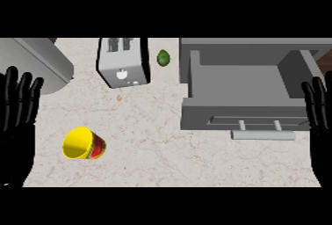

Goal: Pick up the cup, place it into the drawer and close the drawer

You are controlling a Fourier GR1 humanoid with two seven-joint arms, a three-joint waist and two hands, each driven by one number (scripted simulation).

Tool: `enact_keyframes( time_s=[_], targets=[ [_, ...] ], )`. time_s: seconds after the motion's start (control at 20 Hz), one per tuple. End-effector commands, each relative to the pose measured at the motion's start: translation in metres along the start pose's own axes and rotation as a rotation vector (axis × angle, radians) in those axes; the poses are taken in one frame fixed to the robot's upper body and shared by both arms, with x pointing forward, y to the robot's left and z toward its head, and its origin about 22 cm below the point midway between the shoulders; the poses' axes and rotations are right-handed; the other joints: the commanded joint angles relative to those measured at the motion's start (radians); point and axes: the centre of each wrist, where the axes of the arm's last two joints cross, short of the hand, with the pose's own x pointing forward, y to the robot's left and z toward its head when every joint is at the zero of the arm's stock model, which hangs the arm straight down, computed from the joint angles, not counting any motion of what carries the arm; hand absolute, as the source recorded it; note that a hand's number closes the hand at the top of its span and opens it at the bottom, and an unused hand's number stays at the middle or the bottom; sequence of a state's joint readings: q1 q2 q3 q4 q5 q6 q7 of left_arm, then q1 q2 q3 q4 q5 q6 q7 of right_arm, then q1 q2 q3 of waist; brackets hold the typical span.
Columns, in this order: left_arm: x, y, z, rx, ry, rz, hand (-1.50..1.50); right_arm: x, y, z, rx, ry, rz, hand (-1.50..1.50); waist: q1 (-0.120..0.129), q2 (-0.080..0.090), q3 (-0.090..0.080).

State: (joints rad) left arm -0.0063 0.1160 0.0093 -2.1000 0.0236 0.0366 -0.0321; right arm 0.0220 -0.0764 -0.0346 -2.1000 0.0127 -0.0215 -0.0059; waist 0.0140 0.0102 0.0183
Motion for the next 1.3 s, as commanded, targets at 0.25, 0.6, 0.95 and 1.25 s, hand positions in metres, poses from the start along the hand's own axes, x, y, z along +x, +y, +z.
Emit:
enact_keyframes(
  time_s=[0.25, 0.6, 0.95, 1.25],
  targets=[
    [0.020, 0.008, 0.024, -0.455, 0.015, 0.264, -1.50, 0.009, -0.010, -0.013, -0.001, -0.044, 0.017, -1.50, 0.001, -0.015, -0.020],
    [-0.015, 0.054, 0.078, -0.363, 0.248, 0.440, -1.50, -0.003, 0.001, -0.008, 0.132, 0.045, 0.057, -1.50, -0.003, -0.011, -0.019],
    [-0.067, 0.089, 0.068, -0.312, 0.331, 0.409, -1.50, -0.006, -0.006, -0.003, 0.158, 0.040, 0.055, -1.50, -0.017, -0.010, -0.019],
    [-0.084, 0.109, 0.083, -0.240, 0.360, 0.302, -1.50, -0.012, -0.016, -0.017, 0.150, 0.055, 0.063, -1.50, -0.014, -0.010, -0.019]
  ],
)
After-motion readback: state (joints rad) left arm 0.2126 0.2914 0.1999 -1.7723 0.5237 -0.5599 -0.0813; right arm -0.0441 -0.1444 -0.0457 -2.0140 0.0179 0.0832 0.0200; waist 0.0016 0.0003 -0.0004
